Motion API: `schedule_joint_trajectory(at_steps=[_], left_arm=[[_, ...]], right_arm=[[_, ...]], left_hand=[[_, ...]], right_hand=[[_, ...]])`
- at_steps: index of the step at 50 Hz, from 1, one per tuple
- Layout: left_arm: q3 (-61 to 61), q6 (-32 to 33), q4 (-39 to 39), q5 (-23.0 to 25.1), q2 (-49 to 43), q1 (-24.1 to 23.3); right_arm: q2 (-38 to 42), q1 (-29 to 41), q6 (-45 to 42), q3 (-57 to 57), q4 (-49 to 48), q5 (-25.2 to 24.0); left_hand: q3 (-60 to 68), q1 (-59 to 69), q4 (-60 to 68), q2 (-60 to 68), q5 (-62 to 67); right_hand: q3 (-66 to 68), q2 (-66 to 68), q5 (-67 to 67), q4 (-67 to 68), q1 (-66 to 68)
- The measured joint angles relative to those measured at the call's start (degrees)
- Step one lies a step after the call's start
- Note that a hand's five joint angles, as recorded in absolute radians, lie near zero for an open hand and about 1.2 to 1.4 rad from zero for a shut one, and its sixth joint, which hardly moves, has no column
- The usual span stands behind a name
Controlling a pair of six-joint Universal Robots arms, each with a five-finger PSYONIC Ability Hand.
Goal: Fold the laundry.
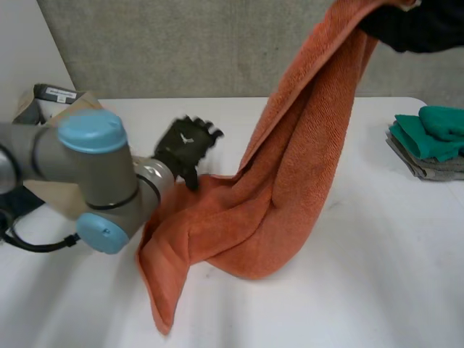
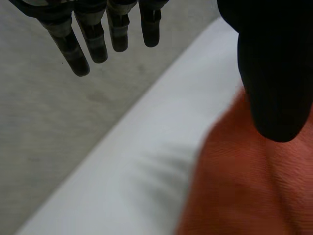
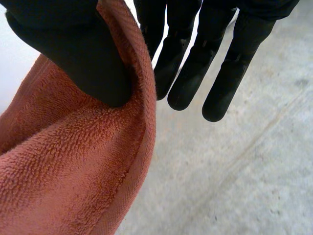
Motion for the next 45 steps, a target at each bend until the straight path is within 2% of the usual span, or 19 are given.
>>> schedule_joint_trajectory(at_steps=[1,4,7,10,11,12,14,17,22,26,30,36,38,40,45], left_arm=[[2.2,-0.9,-0.7,3.2,-4.4,-0.1],[3.7,-1.7,-2.0,5.4,-7.5,-0.4],[4.6,-2.7,-4.0,7.4,-9.3,-0.6],[5.2,-3.9,-6.8,9.7,-9.8,-0.6],[5.2,-4.1,-7.1,9.9,-9.8,-0.6],[5.4,-4.5,-8.1,10.1,-9.5,-0.6],[5.6,-5.2,-9.5,9.8,-8.7,-0.4],[5.1,-5.5,-10.2,5.6,-6.1,0.1],[1.3,-5.2,-9.3,-6.2,1.0,1.7],[-3.7,-4.9,-8.9,-10.2,7.1,2.5],[-10.7,-4.5,-8.8,-11.0,14.1,2.8],[-16.3,-2.8,-8.9,-10.6,17.1,2.6],[-16.4,-0.7,-8.8,-10.7,15.6,2.5],[-15.4,1.6,-8.7,-10.8,13.4,2.5],[-7.7,8.6,-6.5,-12.1,6.5,2.4]], right_arm=[[-1.1,-0.1,3.4,-0.6,-1.3,-0.7],[-1.7,-0.4,6.7,-1.3,-2.5,-1.0],[-1.8,-0.6,9.5,-2.1,-3.2,-1.0],[-1.6,-1.2,11.1,-2.7,-3.4,-0.9],[-1.5,-1.4,11.2,-2.8,-3.4,-0.9],[-1.3,-2.2,11.5,-3.0,-3.2,-0.8],[-0.5,-4.4,11.7,-3.2,-2.5,-0.7],[1.7,-7.5,11.1,-3.6,-0.4,-0.7],[8.3,-11.1,6.3,-4.9,6.4,-0.5],[14.5,-10.9,-1.3,-6.1,13.8,0.9],[24.1,-7.1,-15.6,-7.7,24.4,7.8],[35.1,1.0,-33.0,-9.0,31.5,23.8],[38.4,3.7,-36.4,-9.7,30.7,29.4],[40.5,5.3,-37.7,-10.5,29.0,32.6],[44.4,7.3,-37.6,-14.6,20.2,36.7]], left_hand=[[0.0,0.0,0.0,0.0,0.0],[1.7,2.4,1.8,1.8,1.6],[14.4,17.9,14.9,14.9,14.1],[44.2,50.7,45.0,45.0,43.4],[44.2,50.7,45.0,45.0,43.4],[52.6,55.0,53.5,53.4,50.9],[55.7,55.0,56.8,56.4,51.4],[55.8,55.0,56.9,56.5,51.4],[56.0,55.0,56.9,56.6,51.4],[56.0,55.0,57.0,56.7,51.4],[56.0,55.0,57.1,56.7,51.4],[56.3,55.0,57.1,56.8,51.4],[56.3,55.0,57.1,56.9,51.4],[56.3,55.0,57.1,56.9,51.4],[56.3,55.0,57.1,56.9,51.4]], right_hand=[[0.0,0.0,0.0,0.0,0.0],[0.0,0.0,0.0,0.0,0.0],[0.0,0.0,0.0,0.0,0.0],[0.0,0.0,0.0,0.0,0.0],[0.0,0.0,-0.1,0.0,0.0],[0.0,0.0,0.0,0.0,0.0],[0.0,0.0,0.0,0.0,0.0],[0.0,0.0,0.0,0.0,0.0],[0.0,0.0,0.0,0.0,0.0],[0.0,0.0,0.0,0.0,0.0],[0.0,0.0,0.0,0.0,0.0],[0.0,0.0,0.0,0.0,0.0],[0.1,0.0,0.0,0.0,0.0],[0.1,0.0,0.0,0.0,0.0],[0.1,0.0,0.0,0.0,0.0]])
